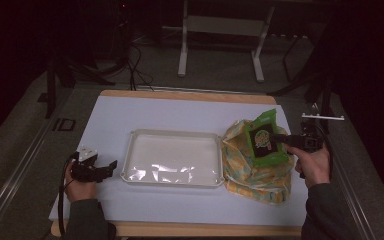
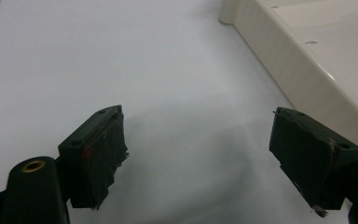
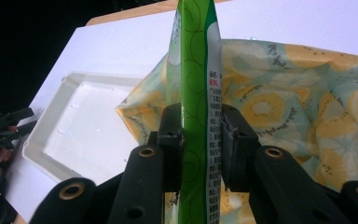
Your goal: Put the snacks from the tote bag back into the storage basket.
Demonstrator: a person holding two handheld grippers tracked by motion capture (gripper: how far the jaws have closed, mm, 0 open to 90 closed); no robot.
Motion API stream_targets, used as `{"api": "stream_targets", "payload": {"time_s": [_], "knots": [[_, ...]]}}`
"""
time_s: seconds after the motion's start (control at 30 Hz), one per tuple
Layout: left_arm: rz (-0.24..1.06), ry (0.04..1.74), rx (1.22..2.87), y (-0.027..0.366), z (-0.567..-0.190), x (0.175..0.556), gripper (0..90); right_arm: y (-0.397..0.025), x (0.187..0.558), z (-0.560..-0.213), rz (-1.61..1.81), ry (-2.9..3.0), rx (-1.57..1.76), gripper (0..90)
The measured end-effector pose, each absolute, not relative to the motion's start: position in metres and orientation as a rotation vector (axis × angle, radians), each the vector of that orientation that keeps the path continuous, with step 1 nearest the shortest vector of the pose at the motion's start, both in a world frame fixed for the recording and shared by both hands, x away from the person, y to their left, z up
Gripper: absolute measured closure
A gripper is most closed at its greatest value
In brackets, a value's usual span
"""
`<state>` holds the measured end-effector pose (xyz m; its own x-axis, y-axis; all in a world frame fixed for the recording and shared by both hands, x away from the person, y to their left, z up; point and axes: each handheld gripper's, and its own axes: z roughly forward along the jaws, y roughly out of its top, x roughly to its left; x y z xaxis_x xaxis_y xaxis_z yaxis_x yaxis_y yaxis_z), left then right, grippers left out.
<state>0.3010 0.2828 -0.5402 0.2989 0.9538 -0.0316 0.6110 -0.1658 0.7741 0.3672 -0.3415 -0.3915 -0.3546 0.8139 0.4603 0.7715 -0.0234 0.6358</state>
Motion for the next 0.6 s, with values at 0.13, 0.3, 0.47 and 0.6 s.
{"api": "stream_targets", "payload": {"time_s": [0.13, 0.3, 0.47, 0.6], "knots": [[0.626, 1.397, 1.870, 0.283, -0.540, 0.301, 18.8, -0.340, 0.367, -0.389, 1.351, 2.163, 1.747, 72.5], [0.625, 1.396, 1.870, 0.283, -0.540, 0.301, 18.8, -0.337, 0.366, -0.386, 1.365, 2.168, 1.733, 72.6], [0.625, 1.396, 1.870, 0.283, -0.540, 0.301, 18.8, -0.334, 0.365, -0.383, 1.377, 2.171, 1.723, 72.5], [0.624, 1.396, 1.870, 0.283, -0.540, 0.301, 18.8, -0.331, 0.365, -0.380, 1.383, 2.175, 1.716, 72.6]]}}
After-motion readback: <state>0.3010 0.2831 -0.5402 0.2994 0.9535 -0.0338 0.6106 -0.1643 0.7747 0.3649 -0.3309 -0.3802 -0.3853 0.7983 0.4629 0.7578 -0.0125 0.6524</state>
